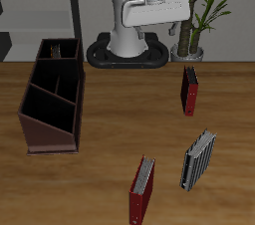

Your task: Place the orange book into the right desk caddy's right compartment and place the left red book into the right desk caddy's right compartment

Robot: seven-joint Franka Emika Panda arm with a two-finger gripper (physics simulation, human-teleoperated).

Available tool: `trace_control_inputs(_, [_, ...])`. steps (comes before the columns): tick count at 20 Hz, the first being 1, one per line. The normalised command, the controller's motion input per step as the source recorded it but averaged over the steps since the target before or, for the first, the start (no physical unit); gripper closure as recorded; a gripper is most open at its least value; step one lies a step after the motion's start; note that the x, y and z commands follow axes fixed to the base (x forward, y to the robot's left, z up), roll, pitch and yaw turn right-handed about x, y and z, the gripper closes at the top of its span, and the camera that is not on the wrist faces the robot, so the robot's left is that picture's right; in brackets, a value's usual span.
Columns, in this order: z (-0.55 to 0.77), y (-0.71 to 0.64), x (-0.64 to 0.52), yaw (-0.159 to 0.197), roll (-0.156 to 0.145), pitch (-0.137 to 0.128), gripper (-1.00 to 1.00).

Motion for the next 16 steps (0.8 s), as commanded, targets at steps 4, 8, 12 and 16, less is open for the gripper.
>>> trace_control_inputs(4, [-0.20,0.33,0.10,-0.038,-0.029,0.012,-1.00])
trace_control_inputs(8, [-0.15,0.17,0.05,-0.030,-0.014,0.004,-1.00])
trace_control_inputs(12, [-0.25,0.09,0.14,-0.071,-0.066,0.033,-1.00])
trace_control_inputs(16, [-0.33,0.39,-0.08,-0.045,-0.053,0.000,-1.00])
